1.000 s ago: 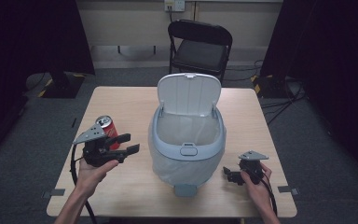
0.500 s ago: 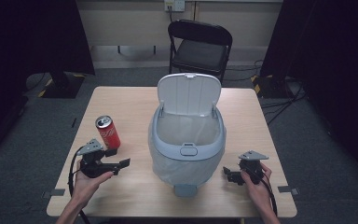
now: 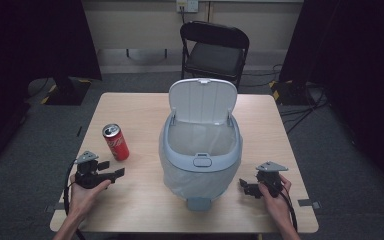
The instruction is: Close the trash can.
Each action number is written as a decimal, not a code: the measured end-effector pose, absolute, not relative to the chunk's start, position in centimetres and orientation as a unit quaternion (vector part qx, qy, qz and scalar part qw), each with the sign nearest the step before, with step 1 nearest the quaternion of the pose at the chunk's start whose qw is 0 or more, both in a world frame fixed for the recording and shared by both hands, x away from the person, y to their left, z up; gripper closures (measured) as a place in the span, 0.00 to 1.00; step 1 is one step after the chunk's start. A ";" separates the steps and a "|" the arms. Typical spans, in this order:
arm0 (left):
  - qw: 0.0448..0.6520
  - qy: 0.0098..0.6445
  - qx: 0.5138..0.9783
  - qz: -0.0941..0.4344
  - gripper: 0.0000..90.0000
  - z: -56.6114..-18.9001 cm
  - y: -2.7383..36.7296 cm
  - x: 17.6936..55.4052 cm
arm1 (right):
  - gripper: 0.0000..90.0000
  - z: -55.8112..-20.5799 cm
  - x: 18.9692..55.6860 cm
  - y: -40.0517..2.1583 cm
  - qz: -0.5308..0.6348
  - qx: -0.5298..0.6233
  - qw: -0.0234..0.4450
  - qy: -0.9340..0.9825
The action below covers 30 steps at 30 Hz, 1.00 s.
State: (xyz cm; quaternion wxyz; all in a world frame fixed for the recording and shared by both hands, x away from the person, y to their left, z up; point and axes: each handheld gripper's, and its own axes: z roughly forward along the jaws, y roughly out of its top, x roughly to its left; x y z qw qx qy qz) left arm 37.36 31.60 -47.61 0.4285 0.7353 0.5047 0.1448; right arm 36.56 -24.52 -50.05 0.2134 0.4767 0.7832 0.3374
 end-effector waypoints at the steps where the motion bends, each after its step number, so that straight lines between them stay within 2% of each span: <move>1: 0.425 0.507 0.735 0.146 0.22 -47.7 31.7 37.8 | 0.12 -50.0 36.6 -24.5 0.337 0.477 0.213 0.783; 9: 0.423 0.504 0.726 0.200 0.20 -46.9 32.0 40.8 | 0.12 -50.0 36.6 -24.5 0.337 0.477 0.213 0.783; 13: 0.424 0.507 0.722 0.202 0.21 -47.2 31.8 42.2 | 0.12 -50.0 36.6 -24.5 0.337 0.477 0.213 0.783; 15: 0.401 0.511 0.731 0.210 0.20 -47.7 31.7 42.9 | 0.12 -50.0 36.6 -24.5 0.337 0.476 0.213 0.783; 21: 0.415 0.503 0.728 0.211 0.21 -48.3 31.1 43.7 | 0.12 -50.1 36.6 -24.5 0.337 0.475 0.214 0.784; 24: 0.404 0.498 0.737 0.216 0.22 -48.3 30.7 44.0 | 0.12 -50.0 36.6 -24.5 0.337 0.476 0.214 0.784; 26: 0.398 0.499 0.738 0.219 0.29 -48.3 30.5 44.2 | 0.12 -50.0 36.6 -24.5 0.337 0.476 0.214 0.784; 30: 0.398 0.495 0.740 0.222 0.33 -48.5 30.1 44.4 | 0.12 -50.0 36.6 -24.5 0.337 0.476 0.214 0.784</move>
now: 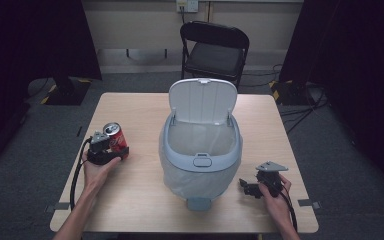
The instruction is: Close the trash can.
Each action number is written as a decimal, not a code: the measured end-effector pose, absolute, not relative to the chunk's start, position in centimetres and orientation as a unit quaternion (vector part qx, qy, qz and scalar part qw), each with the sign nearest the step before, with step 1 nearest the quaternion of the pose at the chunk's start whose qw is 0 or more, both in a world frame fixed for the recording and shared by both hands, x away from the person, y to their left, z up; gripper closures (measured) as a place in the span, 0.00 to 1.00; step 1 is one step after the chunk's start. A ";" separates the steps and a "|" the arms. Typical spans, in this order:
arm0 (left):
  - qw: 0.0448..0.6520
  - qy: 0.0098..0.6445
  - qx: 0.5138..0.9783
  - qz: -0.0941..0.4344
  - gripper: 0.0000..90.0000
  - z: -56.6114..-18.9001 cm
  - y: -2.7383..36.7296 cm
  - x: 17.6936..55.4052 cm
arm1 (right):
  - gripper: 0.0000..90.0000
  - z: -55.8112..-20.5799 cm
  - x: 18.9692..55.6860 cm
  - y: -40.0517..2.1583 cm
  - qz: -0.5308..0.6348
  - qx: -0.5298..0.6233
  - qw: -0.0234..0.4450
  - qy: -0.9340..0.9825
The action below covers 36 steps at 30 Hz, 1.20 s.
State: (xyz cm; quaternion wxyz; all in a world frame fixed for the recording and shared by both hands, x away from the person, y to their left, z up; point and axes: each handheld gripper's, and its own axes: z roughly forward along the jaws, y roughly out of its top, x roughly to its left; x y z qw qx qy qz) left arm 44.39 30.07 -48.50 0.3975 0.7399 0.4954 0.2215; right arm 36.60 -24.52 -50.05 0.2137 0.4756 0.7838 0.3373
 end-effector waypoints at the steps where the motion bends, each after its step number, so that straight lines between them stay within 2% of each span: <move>1: 0.398 0.493 0.742 0.218 0.33 -48.6 30.0 44.4 | 0.12 -50.0 36.6 -24.5 0.337 0.476 0.214 0.784; 5: 0.400 0.494 0.739 0.222 0.37 -48.6 30.2 44.3 | 0.12 -50.1 36.6 -24.5 0.338 0.475 0.215 0.784; 16: 0.418 0.487 0.735 0.220 0.38 -47.4 30.1 43.2 | 0.12 -50.0 36.6 -24.5 0.337 0.476 0.214 0.784; 23: 0.450 0.487 0.719 0.208 0.38 -46.1 30.2 41.9 | 0.12 -50.0 36.6 -24.5 0.337 0.476 0.213 0.784; 36: 0.487 0.452 0.718 0.209 0.38 -42.6 29.8 39.6 | 0.12 -50.0 36.6 -24.5 0.337 0.476 0.213 0.784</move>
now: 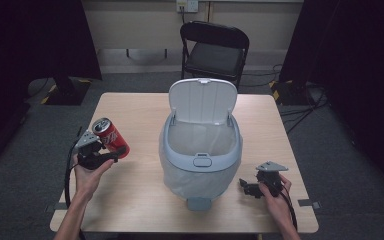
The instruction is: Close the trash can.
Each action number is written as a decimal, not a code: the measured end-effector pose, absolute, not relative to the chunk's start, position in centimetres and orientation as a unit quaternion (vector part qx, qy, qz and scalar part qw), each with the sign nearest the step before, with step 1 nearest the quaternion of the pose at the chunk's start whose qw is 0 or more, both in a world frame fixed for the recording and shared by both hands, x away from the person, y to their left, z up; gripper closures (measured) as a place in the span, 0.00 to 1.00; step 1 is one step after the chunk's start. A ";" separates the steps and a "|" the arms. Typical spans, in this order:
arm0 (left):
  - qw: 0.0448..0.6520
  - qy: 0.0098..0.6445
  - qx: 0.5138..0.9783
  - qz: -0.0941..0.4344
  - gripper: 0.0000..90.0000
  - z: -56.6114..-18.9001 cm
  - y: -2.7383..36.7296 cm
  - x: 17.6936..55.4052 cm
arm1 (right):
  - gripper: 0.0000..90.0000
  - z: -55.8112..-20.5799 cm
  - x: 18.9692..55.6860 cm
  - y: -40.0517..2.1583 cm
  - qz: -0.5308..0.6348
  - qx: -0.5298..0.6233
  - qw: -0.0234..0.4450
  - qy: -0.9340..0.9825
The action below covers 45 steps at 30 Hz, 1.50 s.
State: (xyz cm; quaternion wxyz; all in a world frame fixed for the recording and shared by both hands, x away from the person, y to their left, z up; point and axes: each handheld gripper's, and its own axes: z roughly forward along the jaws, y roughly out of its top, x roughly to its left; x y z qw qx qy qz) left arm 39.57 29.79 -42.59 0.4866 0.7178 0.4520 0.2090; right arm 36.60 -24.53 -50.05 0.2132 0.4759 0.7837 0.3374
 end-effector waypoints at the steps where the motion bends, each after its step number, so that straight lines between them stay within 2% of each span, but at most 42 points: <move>1: 0.488 0.448 0.720 0.209 0.38 -42.4 29.7 39.4 | 0.12 -50.0 36.6 -24.5 0.338 0.476 0.213 0.784; 17: 0.544 0.382 0.717 0.210 0.38 -36.9 27.7 36.4 | 0.12 -50.1 36.6 -24.5 0.337 0.476 0.214 0.784; 29: 0.574 0.327 0.712 0.237 0.38 -31.9 25.7 33.9 | 0.12 -50.0 36.6 -24.5 0.337 0.476 0.213 0.784; 36: 0.606 0.299 0.700 0.231 0.38 -29.3 25.1 33.1 | 0.12 -50.0 36.6 -24.5 0.337 0.476 0.213 0.784; 45: 0.618 0.278 0.693 0.246 0.38 -27.2 23.7 33.2 | 0.12 -50.1 36.6 -24.5 0.337 0.475 0.215 0.784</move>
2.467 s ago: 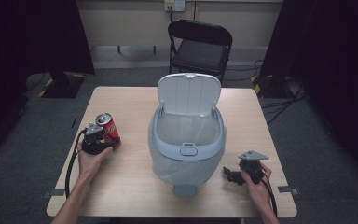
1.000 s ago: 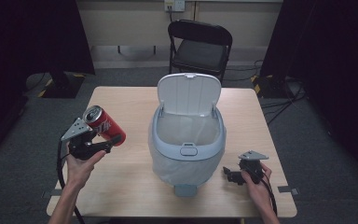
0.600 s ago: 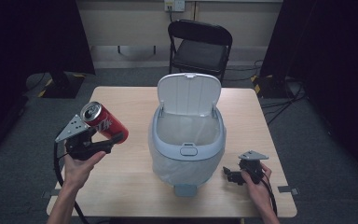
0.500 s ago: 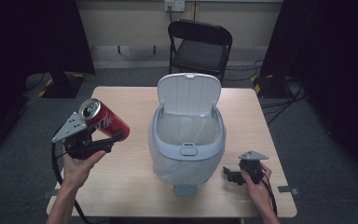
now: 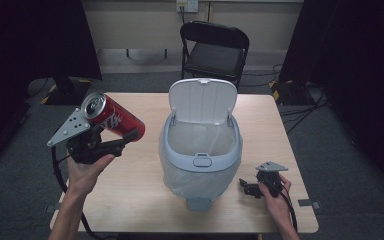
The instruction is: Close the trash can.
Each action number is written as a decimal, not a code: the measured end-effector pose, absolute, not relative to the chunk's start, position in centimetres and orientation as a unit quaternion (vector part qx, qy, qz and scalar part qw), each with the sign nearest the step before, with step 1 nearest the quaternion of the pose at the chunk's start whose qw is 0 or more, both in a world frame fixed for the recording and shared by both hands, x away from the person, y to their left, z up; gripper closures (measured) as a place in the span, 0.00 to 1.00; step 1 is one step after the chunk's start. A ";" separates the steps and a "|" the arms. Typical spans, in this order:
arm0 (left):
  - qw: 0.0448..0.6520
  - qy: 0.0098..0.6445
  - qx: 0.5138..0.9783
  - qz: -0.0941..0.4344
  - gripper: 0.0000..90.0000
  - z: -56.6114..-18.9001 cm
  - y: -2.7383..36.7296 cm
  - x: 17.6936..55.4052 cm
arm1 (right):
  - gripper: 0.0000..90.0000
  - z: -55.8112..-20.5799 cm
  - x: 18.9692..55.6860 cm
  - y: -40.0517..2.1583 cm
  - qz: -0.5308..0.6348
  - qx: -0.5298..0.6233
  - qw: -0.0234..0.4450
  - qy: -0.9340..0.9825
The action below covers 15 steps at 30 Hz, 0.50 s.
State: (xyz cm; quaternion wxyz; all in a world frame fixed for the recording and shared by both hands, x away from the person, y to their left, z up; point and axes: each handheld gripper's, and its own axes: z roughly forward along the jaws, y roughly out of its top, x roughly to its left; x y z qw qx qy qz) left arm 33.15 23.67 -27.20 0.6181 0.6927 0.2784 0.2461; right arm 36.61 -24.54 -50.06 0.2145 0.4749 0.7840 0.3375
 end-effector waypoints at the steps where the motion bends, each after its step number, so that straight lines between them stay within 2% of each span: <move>1: 0.620 0.274 0.693 0.245 0.38 -26.9 23.5 33.2 | 0.12 -50.1 36.6 -24.5 0.337 0.476 0.214 0.784; 9: 0.635 0.239 0.691 0.248 0.38 -24.4 21.4 33.0 | 0.12 -50.1 36.6 -24.5 0.338 0.475 0.214 0.784; 15: 0.649 0.217 0.693 0.228 0.38 -23.2 19.2 33.5 | 0.12 -50.1 36.6 -24.5 0.337 0.476 0.214 0.784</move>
